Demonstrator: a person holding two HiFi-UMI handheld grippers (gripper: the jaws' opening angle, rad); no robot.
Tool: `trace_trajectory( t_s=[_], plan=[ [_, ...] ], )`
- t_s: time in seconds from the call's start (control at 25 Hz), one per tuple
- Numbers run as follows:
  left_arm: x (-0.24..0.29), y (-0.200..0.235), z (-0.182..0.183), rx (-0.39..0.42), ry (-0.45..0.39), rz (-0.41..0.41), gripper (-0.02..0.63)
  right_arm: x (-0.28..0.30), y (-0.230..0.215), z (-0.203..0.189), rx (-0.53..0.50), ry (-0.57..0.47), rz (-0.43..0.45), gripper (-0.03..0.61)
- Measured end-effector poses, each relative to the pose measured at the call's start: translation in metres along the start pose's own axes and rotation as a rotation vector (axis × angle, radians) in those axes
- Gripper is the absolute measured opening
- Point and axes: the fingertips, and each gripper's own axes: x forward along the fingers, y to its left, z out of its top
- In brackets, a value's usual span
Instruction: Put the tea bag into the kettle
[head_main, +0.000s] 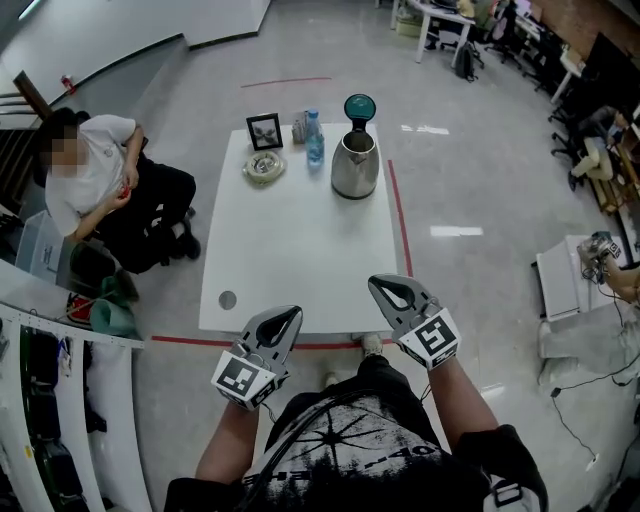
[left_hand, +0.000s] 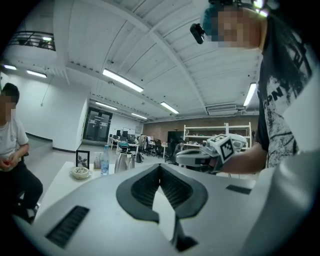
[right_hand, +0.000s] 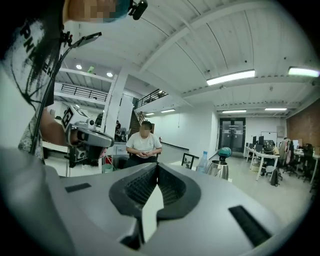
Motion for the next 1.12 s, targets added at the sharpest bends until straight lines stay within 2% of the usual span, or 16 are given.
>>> trace_trajectory(
  t_s=[0.12, 0.28, 0.68, 0.84, 1.12],
  plan=[
    [-0.020, 0.007, -0.004, -0.017, -0.016, 0.019, 0.008, -0.018, 0.024, -0.009, 0.036, -0.021, 0.008, 0.011],
    [-0.036, -0.003, -0.008, 0.012, -0.009, 0.017, 0.008, -0.035, 0.043, -0.011, 0.076, -0.050, 0.006, 0.011],
    [-0.050, -0.017, -0.028, 0.020, 0.015, 0.016, 0.008, -0.038, 0.065, 0.001, 0.008, -0.078, 0.037, 0.011],
    [-0.053, -0.021, -0.019, -0.001, -0.013, 0.005, 0.008, -0.035, 0.071, 0.002, -0.016, -0.077, 0.048, 0.009],
    [-0.062, -0.016, -0.024, 0.010, -0.005, 0.029, 0.008, -0.032, 0.083, 0.005, -0.047, -0.077, 0.082, 0.009]
  ],
)
